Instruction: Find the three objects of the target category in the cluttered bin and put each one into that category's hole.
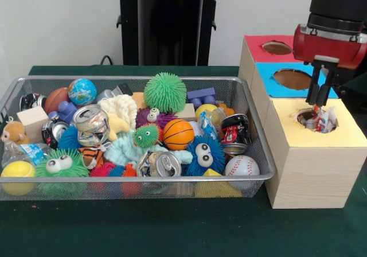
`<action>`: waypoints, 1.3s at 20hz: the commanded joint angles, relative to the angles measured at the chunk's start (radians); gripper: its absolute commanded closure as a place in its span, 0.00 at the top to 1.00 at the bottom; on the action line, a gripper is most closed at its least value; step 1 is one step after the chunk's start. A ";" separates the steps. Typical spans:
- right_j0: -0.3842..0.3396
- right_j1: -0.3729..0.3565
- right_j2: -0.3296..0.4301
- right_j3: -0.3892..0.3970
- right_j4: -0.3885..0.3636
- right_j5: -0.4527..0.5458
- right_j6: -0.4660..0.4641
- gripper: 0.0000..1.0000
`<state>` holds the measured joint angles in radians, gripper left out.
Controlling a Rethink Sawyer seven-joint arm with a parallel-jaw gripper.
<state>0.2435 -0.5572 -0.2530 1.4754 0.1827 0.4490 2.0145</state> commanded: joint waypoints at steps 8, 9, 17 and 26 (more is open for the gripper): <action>-0.025 0.055 0.109 0.050 0.024 0.094 0.137 0.00; -0.025 0.057 0.110 0.051 0.024 0.089 0.138 0.00; -0.027 0.083 0.121 0.054 0.028 0.048 0.150 0.00; -0.032 0.105 0.131 0.058 0.028 0.013 0.152 0.00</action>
<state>0.2400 -0.5107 -0.2258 1.4751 0.1831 0.4490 2.0145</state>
